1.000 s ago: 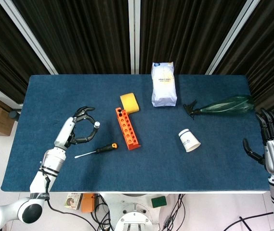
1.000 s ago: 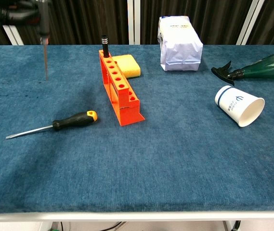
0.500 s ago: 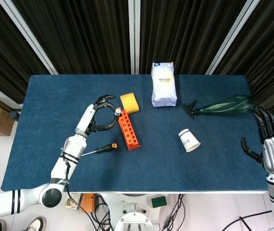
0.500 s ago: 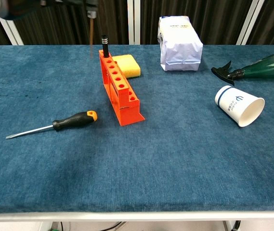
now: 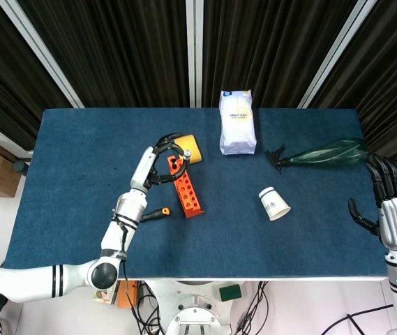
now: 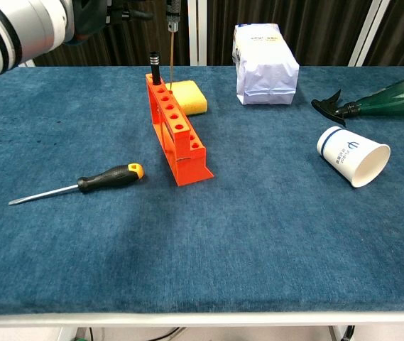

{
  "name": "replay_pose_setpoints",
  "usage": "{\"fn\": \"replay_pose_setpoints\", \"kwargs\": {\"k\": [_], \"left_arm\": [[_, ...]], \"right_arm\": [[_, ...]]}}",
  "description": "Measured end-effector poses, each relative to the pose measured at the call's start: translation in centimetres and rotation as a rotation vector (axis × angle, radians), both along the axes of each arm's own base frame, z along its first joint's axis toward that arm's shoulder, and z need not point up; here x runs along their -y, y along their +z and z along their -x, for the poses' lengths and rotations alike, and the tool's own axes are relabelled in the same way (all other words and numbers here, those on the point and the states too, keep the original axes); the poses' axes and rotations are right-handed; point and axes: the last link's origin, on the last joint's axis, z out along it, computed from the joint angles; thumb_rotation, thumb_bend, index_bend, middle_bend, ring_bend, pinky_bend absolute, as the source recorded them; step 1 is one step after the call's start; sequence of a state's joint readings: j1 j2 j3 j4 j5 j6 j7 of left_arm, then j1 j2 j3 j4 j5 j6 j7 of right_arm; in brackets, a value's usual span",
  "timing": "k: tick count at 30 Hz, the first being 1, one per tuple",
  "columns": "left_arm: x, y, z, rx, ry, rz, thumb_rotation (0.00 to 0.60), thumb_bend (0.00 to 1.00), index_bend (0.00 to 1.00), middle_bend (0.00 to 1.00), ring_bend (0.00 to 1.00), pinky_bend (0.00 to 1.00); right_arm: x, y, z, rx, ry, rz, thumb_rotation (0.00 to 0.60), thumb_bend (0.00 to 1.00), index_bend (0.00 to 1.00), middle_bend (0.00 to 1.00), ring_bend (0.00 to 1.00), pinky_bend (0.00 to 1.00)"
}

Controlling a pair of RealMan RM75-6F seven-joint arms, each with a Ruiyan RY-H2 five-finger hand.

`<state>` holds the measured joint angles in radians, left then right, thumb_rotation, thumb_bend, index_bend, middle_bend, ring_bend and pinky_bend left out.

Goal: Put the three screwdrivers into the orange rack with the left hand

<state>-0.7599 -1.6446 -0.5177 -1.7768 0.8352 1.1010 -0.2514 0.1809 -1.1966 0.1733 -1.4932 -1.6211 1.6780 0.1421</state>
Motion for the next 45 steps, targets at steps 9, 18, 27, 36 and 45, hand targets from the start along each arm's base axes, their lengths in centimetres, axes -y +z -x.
{"fn": "replay_pose_setpoints", "kwargs": {"k": [9, 18, 27, 36, 45], "left_arm": [[0.0, -0.4, 0.2, 0.003, 0.011, -0.002, 0.600, 0.35, 0.66, 0.15, 0.03, 0.13], [0.0, -0.9, 1.0, -0.001, 0.030, 0.021, 0.600, 0.35, 0.66, 0.15, 0.03, 0.13], [0.0, -1.1, 1.6, -0.005, 0.032, 0.029, 0.600, 0.35, 0.66, 0.15, 0.03, 0.13], [-0.1, -1.7, 2.6, 0.022, 0.049, 0.048, 0.600, 0.35, 0.66, 0.15, 0.02, 0.13], [0.3, -2.5, 3.8, 0.027, 0.047, 0.059, 0.600, 0.35, 0.66, 0.15, 0.02, 0.13]], "right_arm": [[0.0, 0.0, 0.2, -0.002, -0.006, -0.001, 0.600, 0.40, 0.00, 0.00, 0.00, 0.00], [0.0, 0.0, 0.2, -0.008, -0.009, -0.003, 0.600, 0.40, 0.00, 0.00, 0.00, 0.00], [0.1, -0.4, 0.2, -0.017, -0.012, -0.012, 0.600, 0.40, 0.00, 0.00, 0.00, 0.00], [0.2, -0.6, 0.1, -0.023, -0.016, -0.012, 0.600, 0.40, 0.00, 0.00, 0.00, 0.00], [0.4, -0.7, -0.4, -0.031, -0.006, -0.016, 0.600, 0.41, 0.00, 0.00, 0.00, 0.00]]}}
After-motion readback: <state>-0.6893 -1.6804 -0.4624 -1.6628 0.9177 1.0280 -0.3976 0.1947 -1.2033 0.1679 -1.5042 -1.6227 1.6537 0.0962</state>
